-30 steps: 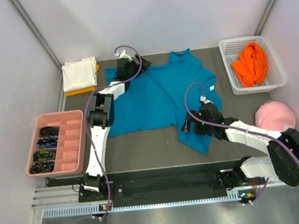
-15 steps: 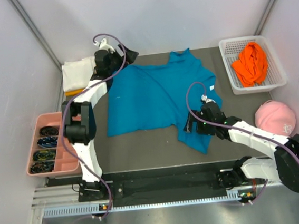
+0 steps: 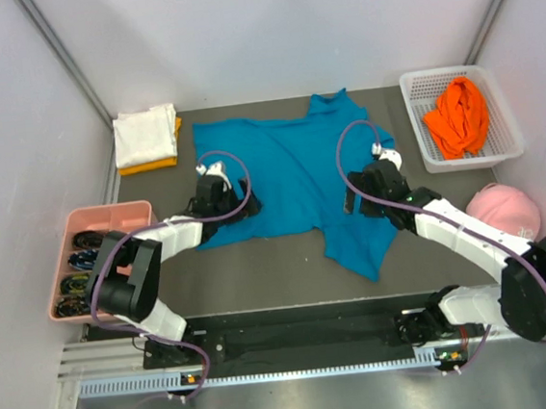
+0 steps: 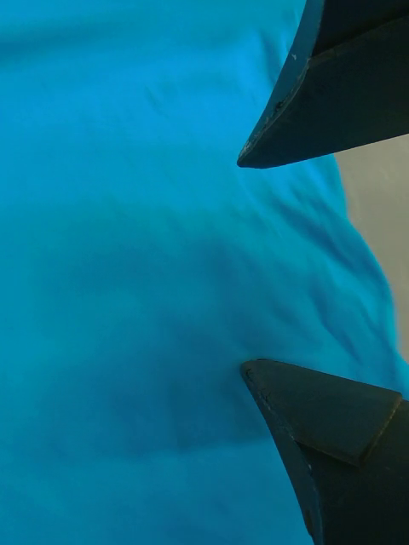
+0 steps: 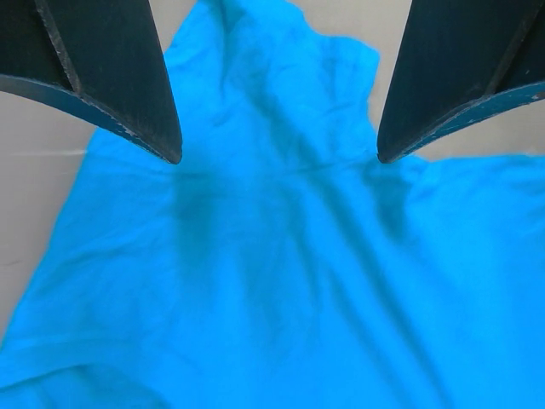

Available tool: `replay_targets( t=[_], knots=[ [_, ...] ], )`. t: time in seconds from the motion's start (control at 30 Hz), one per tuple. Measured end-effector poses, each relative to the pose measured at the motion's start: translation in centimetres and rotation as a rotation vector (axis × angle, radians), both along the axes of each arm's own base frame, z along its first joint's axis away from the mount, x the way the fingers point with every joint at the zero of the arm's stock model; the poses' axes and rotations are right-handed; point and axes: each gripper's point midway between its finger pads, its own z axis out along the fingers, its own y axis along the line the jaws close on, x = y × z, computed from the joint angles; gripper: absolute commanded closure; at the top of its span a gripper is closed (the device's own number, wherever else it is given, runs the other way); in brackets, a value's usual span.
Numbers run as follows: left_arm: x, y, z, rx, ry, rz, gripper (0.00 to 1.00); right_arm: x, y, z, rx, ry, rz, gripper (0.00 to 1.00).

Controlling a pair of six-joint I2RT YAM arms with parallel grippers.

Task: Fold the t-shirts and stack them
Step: Flatten out the tshirt, then grap the side of the flattened tshirt closest away from the robot with both arms

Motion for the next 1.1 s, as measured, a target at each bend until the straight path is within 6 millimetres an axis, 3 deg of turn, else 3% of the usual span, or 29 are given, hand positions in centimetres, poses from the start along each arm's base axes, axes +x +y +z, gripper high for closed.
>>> replay_targets(
  t=[0.03,0.07,0.23,0.5,0.63,0.87,1.1],
  knots=[
    [-1.3,0.9,-1.4,0.028,0.043,0.015,0.02,0.4,-0.5,-0.3,-0.009,0.009,-0.016,0.04],
    [-1.7,1.2,-1.5,0.032,0.037,0.023,0.02,0.6,-1.0,-0.7,-0.014,0.019,-0.032,0.04],
    [-1.4,2.9,-1.0,0.093,0.006,0.083,0.01,1.1,-2.7,-2.6,-0.029,0.079,-0.081,0.04],
    [-2.0,5.2,-2.2,0.184,0.052,0.148,0.01,1.0,-2.0,-3.1,0.0,0.087,-0.059,0.03],
    [-3.3,6.6,-2.4,0.241,0.096,0.18,0.01,0.7,-2.0,-3.5,0.003,0.098,-0.053,0.03],
    [-5.9,10.3,-0.5,0.369,0.121,0.283,0.01,0.7,-1.4,-3.6,0.027,0.099,-0.033,0.03],
    [-6.6,12.8,0.2,0.393,0.134,0.37,0.06,0.8,-0.7,-3.5,0.053,0.098,-0.011,0.03]
  ],
)
